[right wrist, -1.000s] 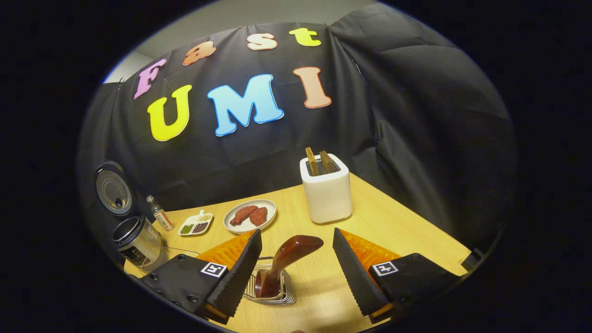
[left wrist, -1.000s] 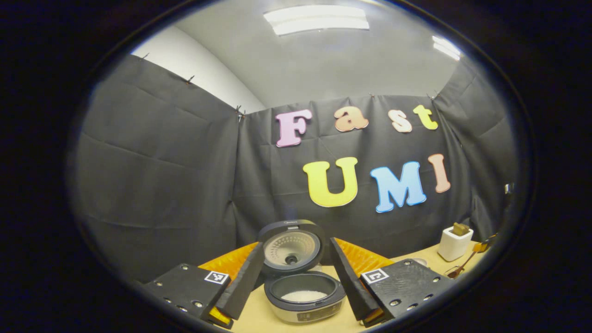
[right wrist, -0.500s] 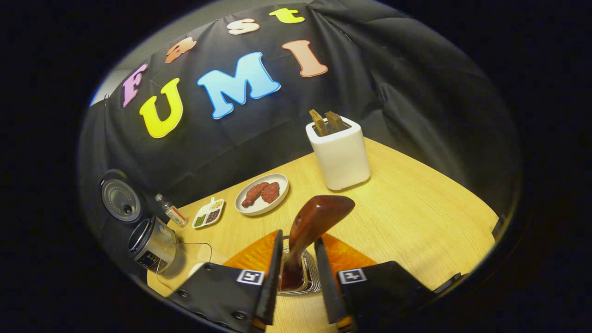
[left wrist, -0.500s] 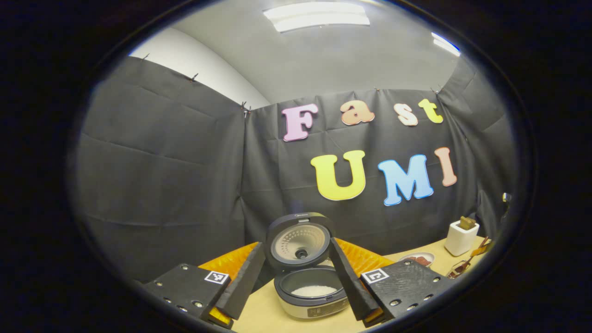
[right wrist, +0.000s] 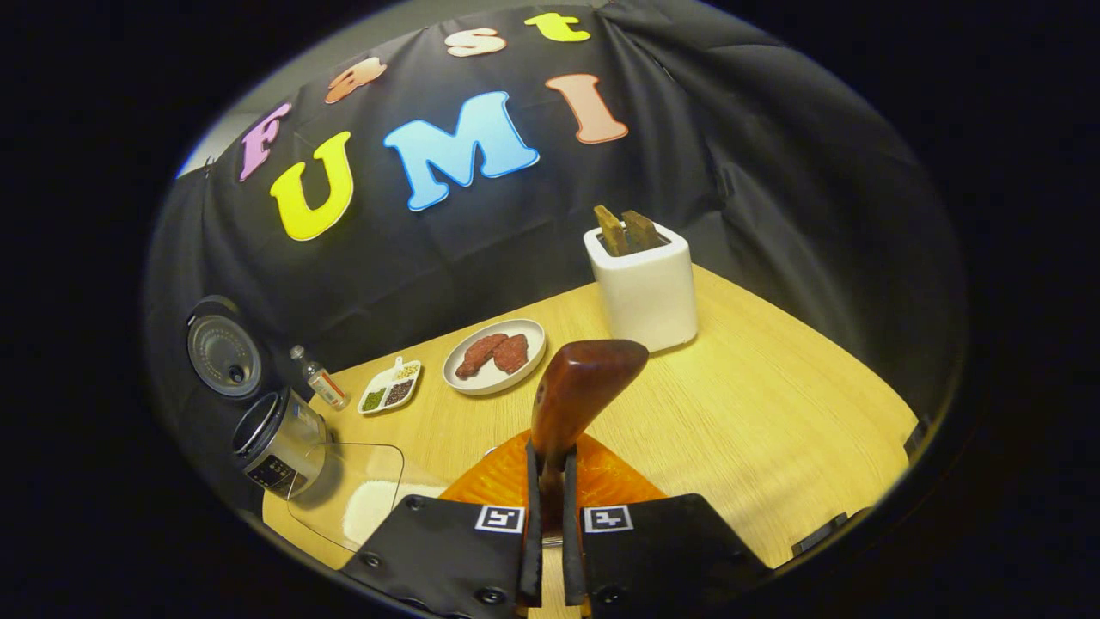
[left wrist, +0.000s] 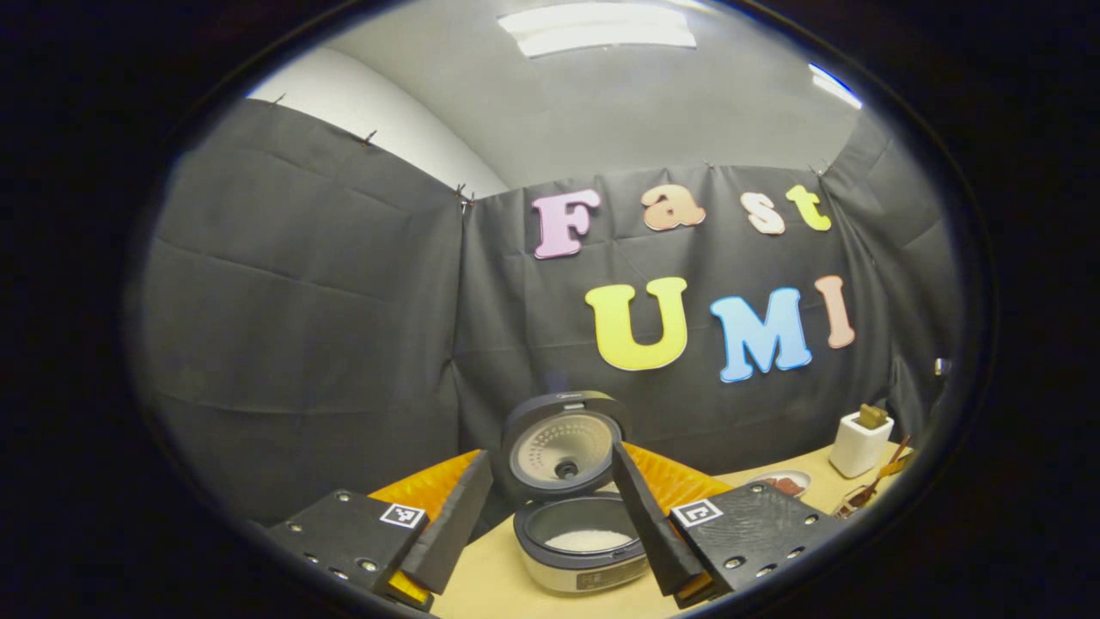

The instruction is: Close the left gripper, press the button to open the rice cooker; take a wooden spoon from the chopstick holder with the right hand, scoop a spoonful of rice and pour it into the rice cooker, then put the wooden spoon back into the chopstick holder.

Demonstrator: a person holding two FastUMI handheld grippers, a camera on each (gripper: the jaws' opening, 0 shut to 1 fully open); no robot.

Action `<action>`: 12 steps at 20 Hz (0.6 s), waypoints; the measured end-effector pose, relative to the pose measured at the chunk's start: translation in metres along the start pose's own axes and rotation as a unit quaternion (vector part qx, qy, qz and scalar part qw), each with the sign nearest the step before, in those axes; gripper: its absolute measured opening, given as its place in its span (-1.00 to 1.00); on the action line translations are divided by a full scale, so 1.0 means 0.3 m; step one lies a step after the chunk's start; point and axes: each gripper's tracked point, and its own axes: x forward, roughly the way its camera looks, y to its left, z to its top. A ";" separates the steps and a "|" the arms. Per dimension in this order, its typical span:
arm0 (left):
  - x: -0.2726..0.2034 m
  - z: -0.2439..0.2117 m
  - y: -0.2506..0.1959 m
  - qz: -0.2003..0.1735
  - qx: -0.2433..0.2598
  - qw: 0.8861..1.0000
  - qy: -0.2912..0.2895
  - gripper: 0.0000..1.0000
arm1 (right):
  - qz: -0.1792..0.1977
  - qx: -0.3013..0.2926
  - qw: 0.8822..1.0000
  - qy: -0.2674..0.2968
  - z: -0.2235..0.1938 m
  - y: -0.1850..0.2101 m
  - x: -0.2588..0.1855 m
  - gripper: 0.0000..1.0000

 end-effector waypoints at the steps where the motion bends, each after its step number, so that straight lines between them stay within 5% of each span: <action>1: 0.003 -0.004 0.001 0.000 -0.002 1.000 -0.001 0.77 | 0.001 -0.013 1.000 -0.007 0.026 0.014 -0.013 -0.77; 12: 0.012 -0.034 0.028 -0.009 -0.016 1.000 0.001 0.76 | 0.018 -0.134 0.986 -0.093 0.251 0.217 -0.156 -0.78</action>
